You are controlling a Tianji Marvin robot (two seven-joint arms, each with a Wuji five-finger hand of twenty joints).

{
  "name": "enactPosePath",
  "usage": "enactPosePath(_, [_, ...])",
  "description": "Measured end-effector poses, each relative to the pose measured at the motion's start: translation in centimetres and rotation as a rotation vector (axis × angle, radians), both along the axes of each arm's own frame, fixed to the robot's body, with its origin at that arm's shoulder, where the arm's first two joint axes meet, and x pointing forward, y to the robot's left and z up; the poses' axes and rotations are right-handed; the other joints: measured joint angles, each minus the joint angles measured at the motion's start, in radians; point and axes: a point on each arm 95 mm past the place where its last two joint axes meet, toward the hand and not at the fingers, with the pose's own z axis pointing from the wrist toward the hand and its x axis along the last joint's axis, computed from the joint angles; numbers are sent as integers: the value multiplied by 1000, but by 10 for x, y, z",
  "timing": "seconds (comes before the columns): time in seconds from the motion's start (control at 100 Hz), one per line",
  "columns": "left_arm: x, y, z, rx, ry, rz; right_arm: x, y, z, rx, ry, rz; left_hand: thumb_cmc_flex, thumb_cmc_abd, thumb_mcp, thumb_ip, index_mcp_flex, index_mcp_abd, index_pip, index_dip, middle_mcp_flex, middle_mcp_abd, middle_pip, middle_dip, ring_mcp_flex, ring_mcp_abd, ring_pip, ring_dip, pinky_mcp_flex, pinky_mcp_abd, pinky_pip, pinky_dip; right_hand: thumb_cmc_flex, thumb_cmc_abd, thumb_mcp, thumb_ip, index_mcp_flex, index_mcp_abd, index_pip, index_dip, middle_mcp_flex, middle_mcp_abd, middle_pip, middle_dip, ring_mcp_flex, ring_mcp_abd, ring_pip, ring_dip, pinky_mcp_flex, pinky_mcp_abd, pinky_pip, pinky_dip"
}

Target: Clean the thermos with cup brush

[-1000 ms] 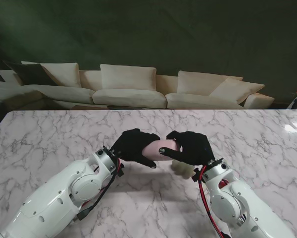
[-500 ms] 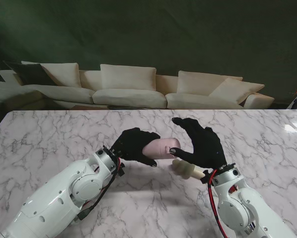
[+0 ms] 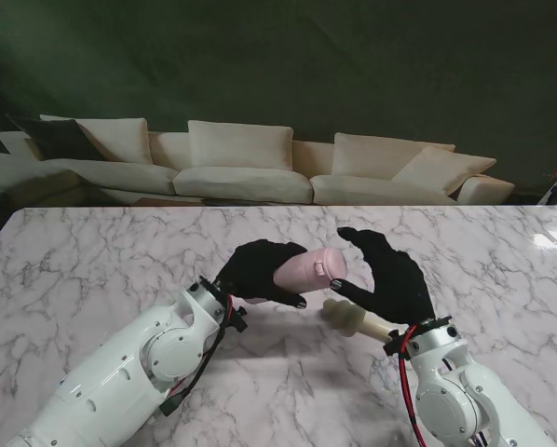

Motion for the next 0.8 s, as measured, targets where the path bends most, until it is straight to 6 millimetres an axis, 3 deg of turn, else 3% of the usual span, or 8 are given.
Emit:
enactPosePath(0.22, [3, -7, -10, -75, 35, 18, 2, -1, -1, 43, 17, -10, 19, 20, -49, 0, -4, 0, -5, -23, 0, 0, -9, -39, -11, 2, -7, -10, -17, 2, 0, 0, 3, 0, -9, 0, 0, 12, -36, 0, 1, 1, 0, 0, 0, 0, 8, 9, 0, -1, 0, 1])
enactPosePath(0.36, [4, -12, -16, -126, 66, 32, 3, -2, -2, 45, 12, -20, 31, 60, -103, 0, -12, 0, -21, -31, -13, -2, 13, -189, -23, 3, -12, -23, -32, 2, -2, 0, 4, 0, -9, 0, 0, 12, -37, 0, 1, 1, 0, 0, 0, 0, 8, 9, -13, -1, -1, 1])
enactPosePath(0.69, [8, -24, -34, -219, 150, 42, 1, -14, -4, 80, 3, -63, 32, 106, -136, -11, -28, -10, -26, -35, -46, -18, 14, -232, -57, -1, -23, -37, -126, 13, -2, 12, 15, 2, -21, 0, 0, 12, -37, 13, 2, 1, 0, 1, 0, 0, 9, 11, -25, -1, -1, 3])
enactPosePath(0.8, [9, -27, -39, -234, 167, 43, 2, -16, -6, 93, 19, -60, 32, 116, -136, -18, -38, -10, -26, -35, -53, -22, 5, -244, -71, -6, -31, -54, -147, 13, -25, 14, 15, 2, -21, 0, 0, 13, -37, 21, 75, 0, 0, 0, 0, 0, 9, 11, -39, -1, -10, 3])
